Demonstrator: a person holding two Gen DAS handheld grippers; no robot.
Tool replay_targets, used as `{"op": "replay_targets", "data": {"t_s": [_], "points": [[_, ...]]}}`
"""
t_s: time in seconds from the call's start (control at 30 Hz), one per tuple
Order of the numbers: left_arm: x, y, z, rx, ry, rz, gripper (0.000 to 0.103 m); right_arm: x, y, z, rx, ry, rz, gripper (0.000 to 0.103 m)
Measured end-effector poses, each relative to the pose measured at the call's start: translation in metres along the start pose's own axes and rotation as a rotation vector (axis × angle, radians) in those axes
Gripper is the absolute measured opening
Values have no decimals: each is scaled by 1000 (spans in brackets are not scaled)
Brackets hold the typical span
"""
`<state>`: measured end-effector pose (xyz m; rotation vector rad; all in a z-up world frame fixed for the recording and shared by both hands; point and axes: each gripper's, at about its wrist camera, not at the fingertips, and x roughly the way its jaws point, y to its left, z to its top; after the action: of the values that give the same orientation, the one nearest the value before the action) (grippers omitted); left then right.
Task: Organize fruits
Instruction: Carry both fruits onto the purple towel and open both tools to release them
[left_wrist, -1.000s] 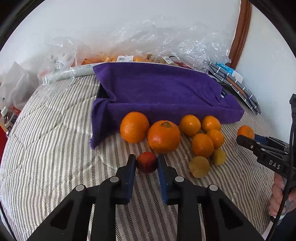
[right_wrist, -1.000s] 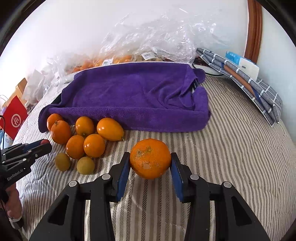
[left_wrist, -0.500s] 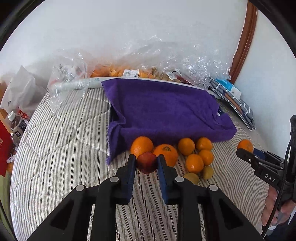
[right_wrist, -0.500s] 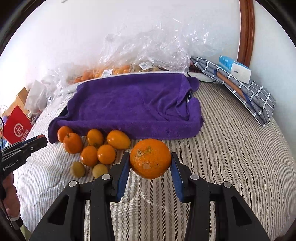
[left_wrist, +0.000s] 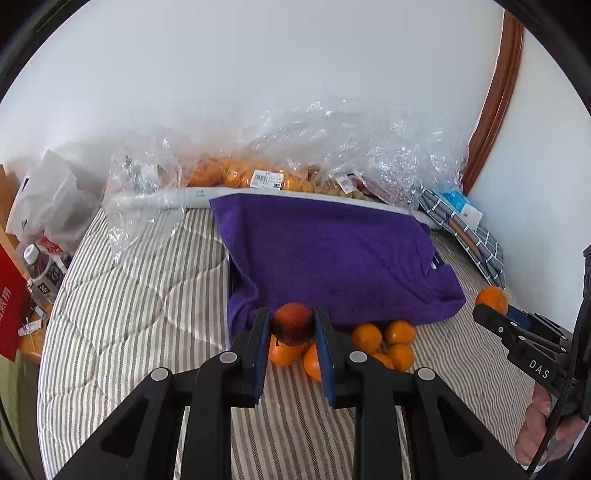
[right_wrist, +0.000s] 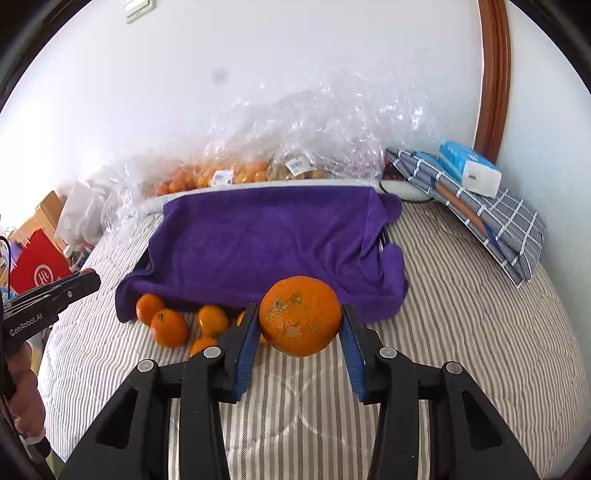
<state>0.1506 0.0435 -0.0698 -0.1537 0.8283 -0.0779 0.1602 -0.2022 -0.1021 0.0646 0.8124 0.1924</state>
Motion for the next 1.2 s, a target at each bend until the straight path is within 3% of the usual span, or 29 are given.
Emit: {"op": "replay_targets", "data": {"t_s": [0.53,1.2], "points": [[15,-14,46,19,-44,-9,23,9,-3,45,-6,-61,-6,42],[68,-15,71,17,-10,-2,23,58,-25,66,16,-49,-18,42]]}}
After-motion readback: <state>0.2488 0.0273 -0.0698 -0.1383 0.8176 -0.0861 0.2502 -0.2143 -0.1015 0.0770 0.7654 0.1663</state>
